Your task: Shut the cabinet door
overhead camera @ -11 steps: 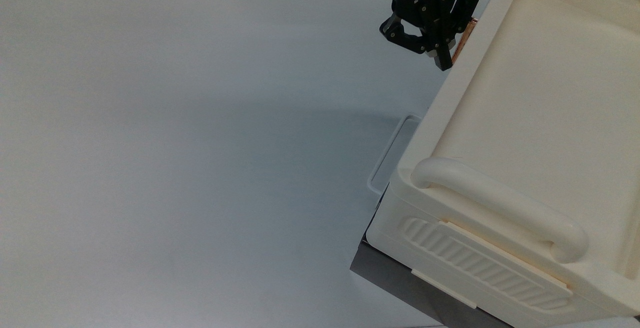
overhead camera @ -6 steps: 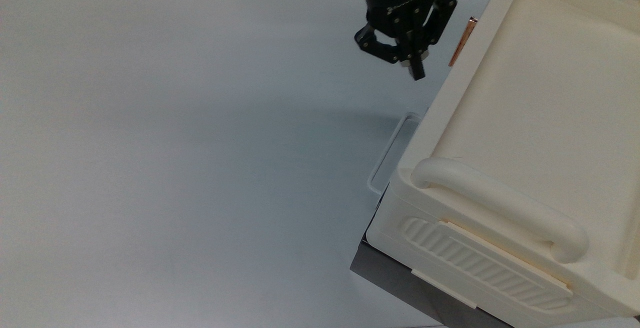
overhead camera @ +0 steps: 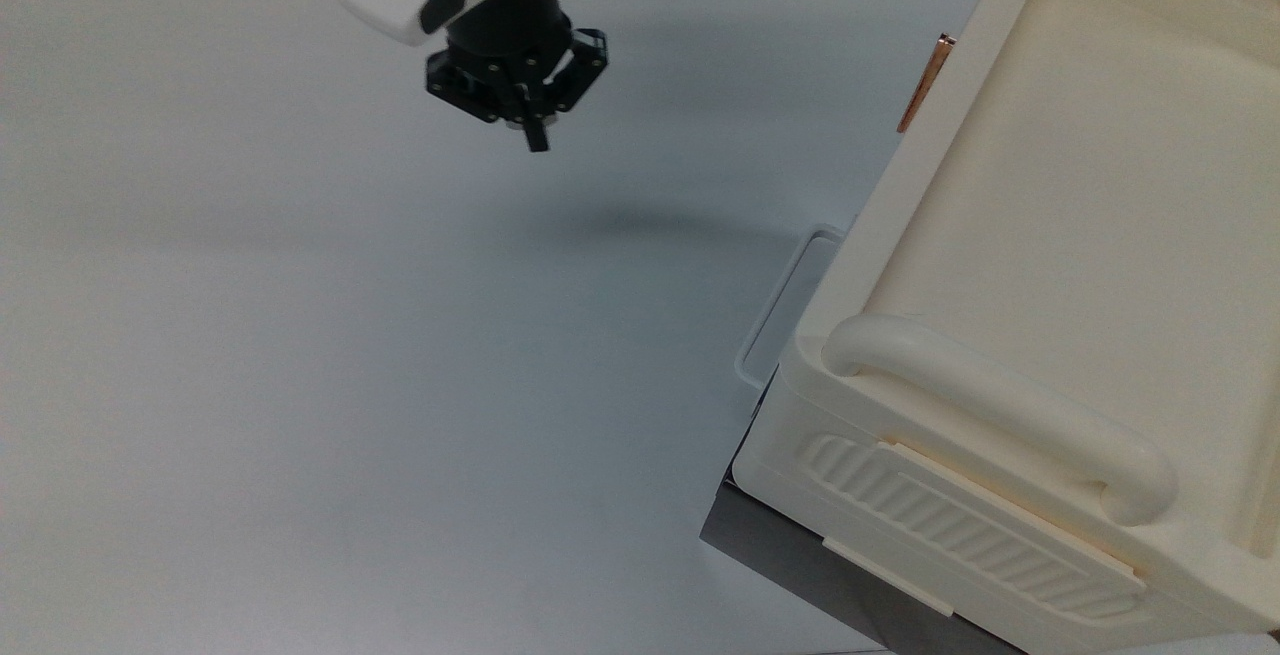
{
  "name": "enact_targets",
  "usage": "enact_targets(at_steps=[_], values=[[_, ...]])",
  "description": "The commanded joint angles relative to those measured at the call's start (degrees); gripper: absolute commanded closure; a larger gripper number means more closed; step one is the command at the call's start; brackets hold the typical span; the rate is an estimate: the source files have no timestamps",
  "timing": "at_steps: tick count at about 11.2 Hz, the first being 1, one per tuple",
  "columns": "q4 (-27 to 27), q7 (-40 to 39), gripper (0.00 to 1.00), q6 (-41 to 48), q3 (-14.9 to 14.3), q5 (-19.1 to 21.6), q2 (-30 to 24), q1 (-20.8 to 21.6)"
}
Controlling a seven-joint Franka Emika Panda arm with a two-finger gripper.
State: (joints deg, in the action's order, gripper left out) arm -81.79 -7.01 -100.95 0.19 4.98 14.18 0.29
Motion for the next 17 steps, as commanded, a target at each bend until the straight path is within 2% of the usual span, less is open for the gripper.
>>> enact_targets(at_steps=[1, 3, 5, 6, 7, 8, 9, 17], values=[[-5.03, 11.99, 1.00, 3.90, -0.81, -9.89, -5.38, 1.03], [-8.98, 15.96, 1.00, 5.05, -0.55, -9.99, -10.03, 0.94], [-13.29, 16.42, 0.85, 4.97, -0.11, -9.99, -14.08, 1.37], [-13.31, 16.33, 0.62, 5.06, -0.11, -9.99, -14.18, 1.46], [-13.13, 15.98, 0.52, 5.15, -0.11, -10.07, -14.18, 1.12], [-13.05, 16.24, 0.14, 5.15, -0.11, -10.08, -14.10, 1.03], [-13.05, 16.33, 0.00, 5.76, -0.11, -10.16, -14.10, 1.03], [-12.78, 15.80, 0.00, 6.38, -0.63, -9.20, -14.18, 0.59]])
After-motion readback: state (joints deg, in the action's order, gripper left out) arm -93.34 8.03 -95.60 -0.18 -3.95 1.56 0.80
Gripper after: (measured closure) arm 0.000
